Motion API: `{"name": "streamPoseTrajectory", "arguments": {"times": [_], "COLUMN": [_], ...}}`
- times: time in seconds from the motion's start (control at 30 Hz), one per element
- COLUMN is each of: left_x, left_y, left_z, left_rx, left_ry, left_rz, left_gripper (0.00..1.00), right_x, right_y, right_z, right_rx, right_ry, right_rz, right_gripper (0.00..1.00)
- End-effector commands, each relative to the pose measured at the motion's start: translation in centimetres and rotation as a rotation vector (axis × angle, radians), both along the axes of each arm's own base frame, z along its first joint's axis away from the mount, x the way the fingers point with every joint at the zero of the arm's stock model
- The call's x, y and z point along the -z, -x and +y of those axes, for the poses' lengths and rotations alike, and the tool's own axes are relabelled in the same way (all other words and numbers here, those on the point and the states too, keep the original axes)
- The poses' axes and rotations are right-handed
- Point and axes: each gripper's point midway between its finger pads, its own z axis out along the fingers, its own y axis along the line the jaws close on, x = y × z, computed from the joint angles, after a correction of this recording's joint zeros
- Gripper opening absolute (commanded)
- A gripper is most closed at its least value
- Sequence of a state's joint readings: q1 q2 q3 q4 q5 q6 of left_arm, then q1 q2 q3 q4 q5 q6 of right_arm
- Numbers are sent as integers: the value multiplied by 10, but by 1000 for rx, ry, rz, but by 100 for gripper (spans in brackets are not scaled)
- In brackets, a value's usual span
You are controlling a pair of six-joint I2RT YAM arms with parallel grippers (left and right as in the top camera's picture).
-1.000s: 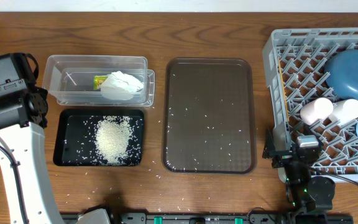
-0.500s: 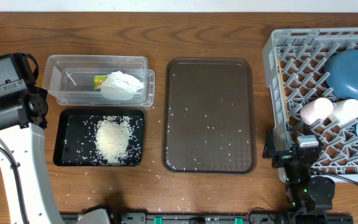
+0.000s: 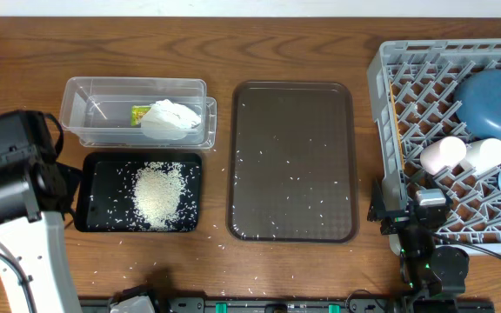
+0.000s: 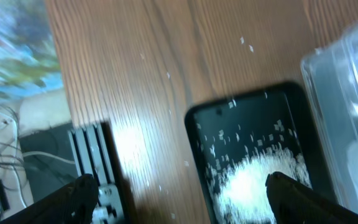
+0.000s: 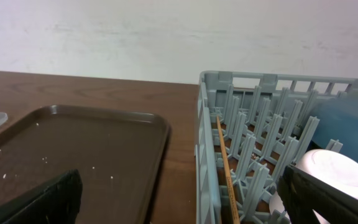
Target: Sort waste into correct bins and load items into the dishwasher rack
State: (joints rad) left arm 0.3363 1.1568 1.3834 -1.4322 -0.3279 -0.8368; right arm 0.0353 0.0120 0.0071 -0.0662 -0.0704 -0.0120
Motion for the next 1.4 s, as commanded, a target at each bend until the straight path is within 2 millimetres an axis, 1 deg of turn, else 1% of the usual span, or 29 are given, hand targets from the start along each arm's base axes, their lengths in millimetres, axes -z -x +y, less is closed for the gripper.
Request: {"name": "streamPoseTrajectory", "arguments": {"times": [0.0, 0.13, 0.23, 0.33, 0.43, 0.5, 0.6, 0.7, 0.8, 0.9, 1.1, 1.3, 1.37], "left_x": [17, 40, 61, 83, 100, 111, 125, 139, 143, 140, 142, 147, 150], "left_y": [4, 3, -5, -23, -41, -48, -48, -43, -41, -45, -43, -37, -35], "left_z": [-23, -43, -59, -76, -90, -98, -105, -116, -129, -139, -141, -140, -144], "left_rx": [52, 123, 205, 307, 425, 520, 576, 607, 649, 683, 702, 726, 743], "left_ry": [101, 119, 120, 110, 83, 61, 51, 98, 157, 188, 185, 163, 177], "left_rz": [-9, -17, -33, -97, -180, -223, -266, -313, -392, -473, -484, -521, -543], "left_gripper": [89, 89, 89, 89, 89, 89, 89, 89, 89, 89, 89, 89, 89], "right_x": [1, 1, 1, 1, 1, 1, 1, 1, 1, 1, 1, 1, 1], "right_y": [0, 1, 1, 0, 1, 0, 1, 1, 1, 0, 0, 0, 0], "right_z": [2, 3, 3, 2, 3, 2, 3, 3, 3, 2, 2, 2, 2], "right_rx": [-8, -8, -8, -8, -8, -8, -8, -8, -8, -8, -8, -8, -8], "right_ry": [12, 12, 12, 12, 12, 12, 12, 12, 12, 12, 12, 12, 12], "right_rz": [-1, -1, -1, -1, -1, -1, -1, -1, -1, -1, -1, -1, -1], "right_gripper": [99, 99, 99, 99, 99, 99, 99, 99, 99, 99, 99, 99, 99]}}
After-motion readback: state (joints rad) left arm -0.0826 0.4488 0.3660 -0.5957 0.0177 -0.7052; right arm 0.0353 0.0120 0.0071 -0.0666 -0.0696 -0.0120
